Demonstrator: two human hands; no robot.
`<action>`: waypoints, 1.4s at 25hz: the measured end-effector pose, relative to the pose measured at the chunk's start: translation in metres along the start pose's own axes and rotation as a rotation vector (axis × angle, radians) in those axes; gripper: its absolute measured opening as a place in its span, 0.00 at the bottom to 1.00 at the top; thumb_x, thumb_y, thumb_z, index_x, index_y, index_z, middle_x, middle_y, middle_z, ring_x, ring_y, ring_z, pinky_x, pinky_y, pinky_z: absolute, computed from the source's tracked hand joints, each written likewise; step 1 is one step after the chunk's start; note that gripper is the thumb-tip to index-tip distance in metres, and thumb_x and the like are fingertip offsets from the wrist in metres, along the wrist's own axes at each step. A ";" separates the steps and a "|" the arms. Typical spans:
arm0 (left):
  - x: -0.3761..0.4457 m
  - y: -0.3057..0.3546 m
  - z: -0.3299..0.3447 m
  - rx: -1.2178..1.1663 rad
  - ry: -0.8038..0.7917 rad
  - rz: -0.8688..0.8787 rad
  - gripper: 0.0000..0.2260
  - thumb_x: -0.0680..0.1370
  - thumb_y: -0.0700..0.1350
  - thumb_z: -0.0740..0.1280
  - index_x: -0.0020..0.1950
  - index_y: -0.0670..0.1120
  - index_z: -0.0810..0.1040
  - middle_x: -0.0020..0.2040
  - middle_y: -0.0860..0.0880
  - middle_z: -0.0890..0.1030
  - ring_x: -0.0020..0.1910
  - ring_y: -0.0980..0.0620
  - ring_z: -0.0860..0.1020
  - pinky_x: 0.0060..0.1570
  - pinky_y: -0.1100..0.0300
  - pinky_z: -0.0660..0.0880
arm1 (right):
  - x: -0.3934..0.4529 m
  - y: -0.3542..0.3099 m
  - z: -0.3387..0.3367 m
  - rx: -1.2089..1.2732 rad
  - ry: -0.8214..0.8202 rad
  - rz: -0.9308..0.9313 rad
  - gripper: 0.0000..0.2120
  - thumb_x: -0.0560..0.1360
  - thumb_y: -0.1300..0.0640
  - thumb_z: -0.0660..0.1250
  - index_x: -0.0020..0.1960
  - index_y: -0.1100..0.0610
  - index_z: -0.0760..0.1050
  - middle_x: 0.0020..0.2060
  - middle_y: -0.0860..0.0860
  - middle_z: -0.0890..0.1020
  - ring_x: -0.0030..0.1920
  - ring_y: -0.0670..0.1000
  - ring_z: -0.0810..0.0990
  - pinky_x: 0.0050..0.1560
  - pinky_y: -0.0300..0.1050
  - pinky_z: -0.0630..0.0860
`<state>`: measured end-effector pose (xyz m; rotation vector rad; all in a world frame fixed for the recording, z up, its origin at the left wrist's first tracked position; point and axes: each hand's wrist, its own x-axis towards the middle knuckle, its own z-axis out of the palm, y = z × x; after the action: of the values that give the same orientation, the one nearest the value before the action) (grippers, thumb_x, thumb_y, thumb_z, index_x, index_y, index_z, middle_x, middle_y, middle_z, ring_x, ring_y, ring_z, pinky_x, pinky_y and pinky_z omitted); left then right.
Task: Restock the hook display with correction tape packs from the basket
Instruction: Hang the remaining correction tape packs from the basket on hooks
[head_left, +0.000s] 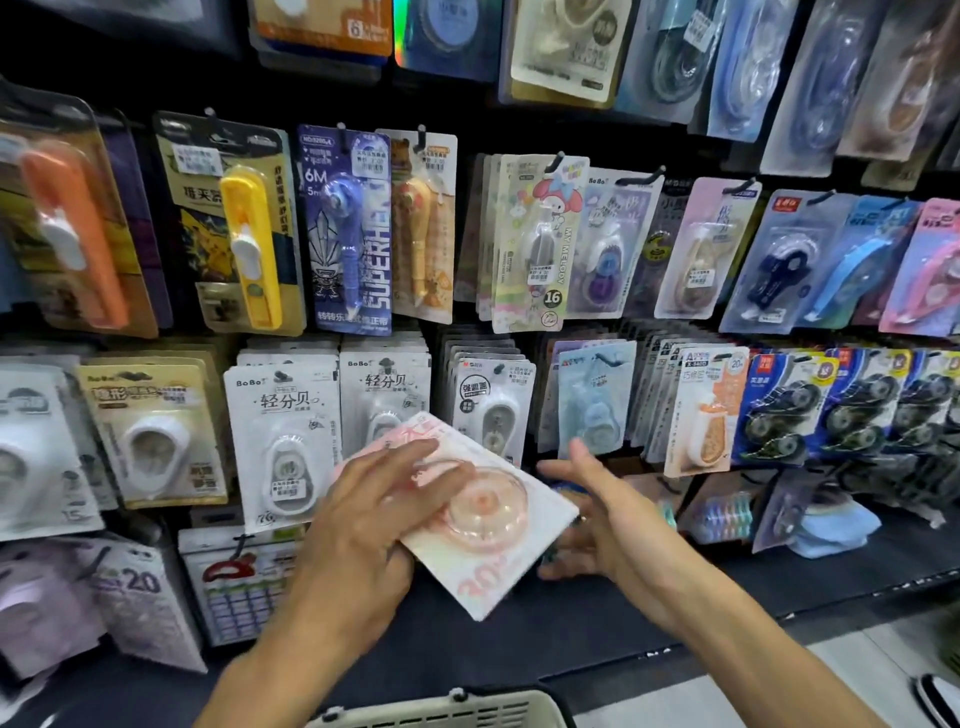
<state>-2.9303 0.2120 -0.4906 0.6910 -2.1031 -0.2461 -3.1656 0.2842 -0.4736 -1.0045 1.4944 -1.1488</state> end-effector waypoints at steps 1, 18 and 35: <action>-0.001 -0.001 0.003 0.127 -0.055 0.125 0.37 0.64 0.25 0.73 0.66 0.56 0.81 0.70 0.52 0.76 0.66 0.51 0.71 0.63 0.53 0.71 | -0.003 0.001 0.007 0.203 -0.217 0.048 0.27 0.76 0.36 0.68 0.67 0.54 0.78 0.52 0.56 0.84 0.43 0.54 0.85 0.36 0.52 0.83; 0.000 -0.012 -0.004 0.284 -0.185 -0.407 0.34 0.79 0.57 0.64 0.81 0.64 0.49 0.82 0.56 0.49 0.80 0.52 0.47 0.80 0.51 0.46 | 0.018 0.022 -0.075 0.448 0.582 -0.091 0.21 0.77 0.55 0.72 0.68 0.51 0.71 0.53 0.51 0.81 0.36 0.53 0.84 0.30 0.46 0.80; -0.277 -0.109 0.048 0.179 -1.379 -0.870 0.26 0.79 0.51 0.68 0.77 0.52 0.67 0.76 0.49 0.70 0.72 0.47 0.71 0.68 0.59 0.68 | 0.007 0.302 0.140 -1.077 -0.485 0.362 0.20 0.78 0.53 0.67 0.70 0.51 0.73 0.68 0.54 0.78 0.66 0.57 0.77 0.62 0.46 0.73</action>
<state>-2.8012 0.2735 -0.7559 1.9053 -2.8957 -1.3239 -3.0452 0.3173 -0.7821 -1.4710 1.7627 0.2546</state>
